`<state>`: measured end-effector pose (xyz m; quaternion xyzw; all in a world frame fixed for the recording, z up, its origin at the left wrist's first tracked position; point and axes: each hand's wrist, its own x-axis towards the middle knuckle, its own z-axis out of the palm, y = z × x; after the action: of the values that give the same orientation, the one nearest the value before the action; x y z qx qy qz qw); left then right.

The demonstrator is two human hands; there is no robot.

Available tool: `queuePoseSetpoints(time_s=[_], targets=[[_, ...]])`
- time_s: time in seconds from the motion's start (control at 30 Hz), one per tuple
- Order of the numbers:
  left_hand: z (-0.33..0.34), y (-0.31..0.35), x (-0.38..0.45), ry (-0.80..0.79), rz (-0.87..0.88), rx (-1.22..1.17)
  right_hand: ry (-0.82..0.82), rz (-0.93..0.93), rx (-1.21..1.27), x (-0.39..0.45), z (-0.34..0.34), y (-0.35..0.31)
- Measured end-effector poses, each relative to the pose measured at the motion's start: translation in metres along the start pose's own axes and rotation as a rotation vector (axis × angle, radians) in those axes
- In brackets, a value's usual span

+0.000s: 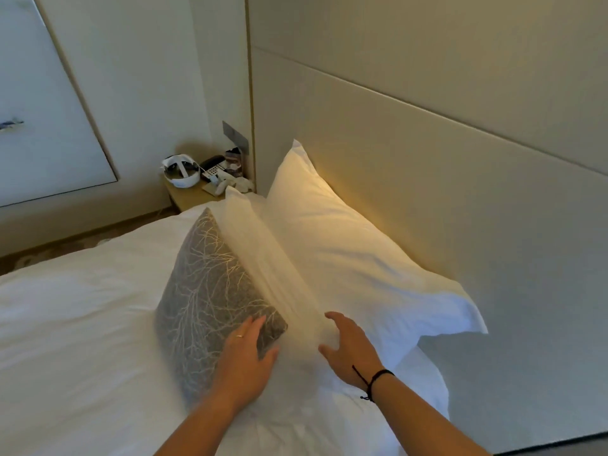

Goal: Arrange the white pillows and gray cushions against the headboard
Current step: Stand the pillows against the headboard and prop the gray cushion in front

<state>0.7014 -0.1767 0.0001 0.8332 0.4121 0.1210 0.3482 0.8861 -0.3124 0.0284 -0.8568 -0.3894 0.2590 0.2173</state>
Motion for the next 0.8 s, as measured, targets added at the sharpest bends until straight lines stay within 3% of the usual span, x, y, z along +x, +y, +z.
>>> queuePoseSetpoints(time_s=[0.1, 0.43, 0.7, 0.8], targets=[[0.014, 0.014, 0.006, 0.019, 0.135, 0.159, -0.036, 0.187, 0.019, -0.011, -0.015, 0.032], [0.044, 0.050, 0.020, -0.113, 0.249, 0.468, -0.091, 0.592, 0.706, -0.012, -0.016, 0.061], [0.091, 0.087, 0.058, -0.191, 0.181, 0.644, -0.264, 0.333, 0.864, 0.037, -0.045, 0.102], [0.106, 0.105, 0.077, -0.216, 0.072, 0.630, -0.200, 0.111, 0.716, 0.054, -0.059, 0.113]])
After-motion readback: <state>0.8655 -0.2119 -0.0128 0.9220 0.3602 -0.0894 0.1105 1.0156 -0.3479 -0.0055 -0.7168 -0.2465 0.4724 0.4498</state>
